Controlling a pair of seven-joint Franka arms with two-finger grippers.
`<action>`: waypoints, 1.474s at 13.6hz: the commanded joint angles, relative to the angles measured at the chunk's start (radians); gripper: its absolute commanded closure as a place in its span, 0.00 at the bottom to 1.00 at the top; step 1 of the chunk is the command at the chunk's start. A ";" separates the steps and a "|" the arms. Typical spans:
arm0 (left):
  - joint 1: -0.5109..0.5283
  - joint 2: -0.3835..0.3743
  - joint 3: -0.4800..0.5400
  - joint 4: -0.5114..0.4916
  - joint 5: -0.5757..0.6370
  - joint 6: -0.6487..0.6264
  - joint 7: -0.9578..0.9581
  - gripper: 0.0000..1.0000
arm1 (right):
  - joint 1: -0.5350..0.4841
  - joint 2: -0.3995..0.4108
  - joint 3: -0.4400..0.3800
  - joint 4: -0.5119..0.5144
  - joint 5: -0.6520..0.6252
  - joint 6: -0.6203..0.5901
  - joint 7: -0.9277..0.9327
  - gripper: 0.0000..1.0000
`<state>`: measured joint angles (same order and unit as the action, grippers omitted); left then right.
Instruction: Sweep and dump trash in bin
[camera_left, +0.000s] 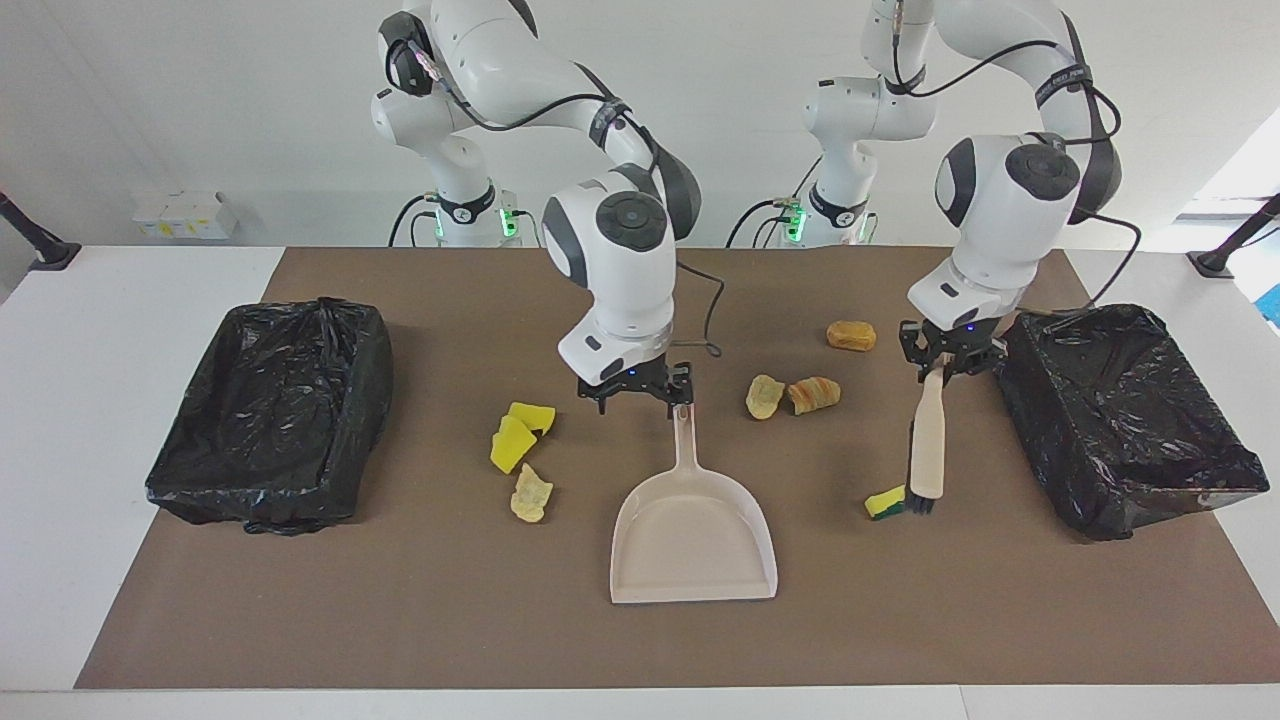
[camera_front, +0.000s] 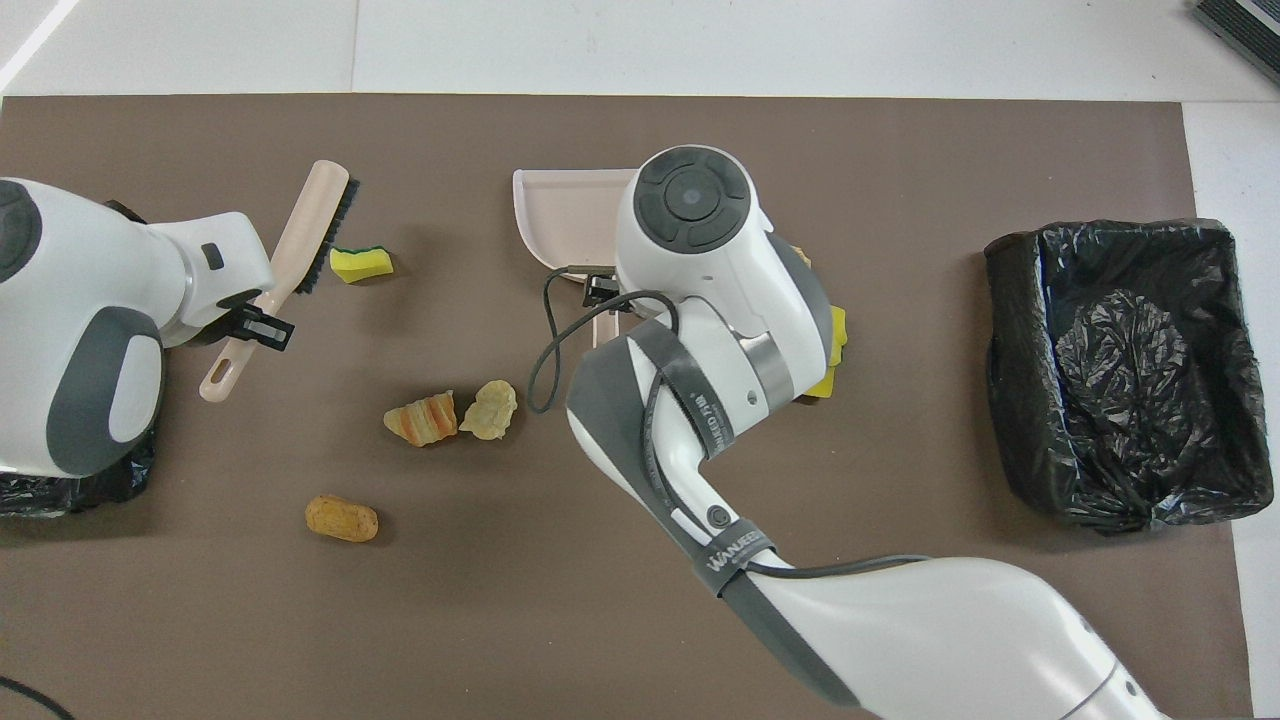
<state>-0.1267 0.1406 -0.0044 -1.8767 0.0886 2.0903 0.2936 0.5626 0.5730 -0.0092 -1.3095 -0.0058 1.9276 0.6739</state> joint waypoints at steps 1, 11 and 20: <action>0.048 0.118 -0.012 0.129 0.022 0.037 0.112 1.00 | 0.017 0.022 -0.002 -0.019 -0.005 0.049 0.029 0.00; 0.061 0.160 -0.012 0.007 0.017 -0.008 0.427 1.00 | 0.056 0.054 0.002 -0.093 0.003 0.130 -0.036 1.00; -0.028 -0.188 -0.016 -0.311 0.011 -0.180 0.357 1.00 | 0.019 -0.005 0.002 -0.115 0.030 0.125 -0.128 1.00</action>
<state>-0.1345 0.0227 -0.0320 -2.1533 0.0961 1.9405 0.6918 0.5903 0.5901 -0.0119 -1.3910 0.0006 2.0596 0.5811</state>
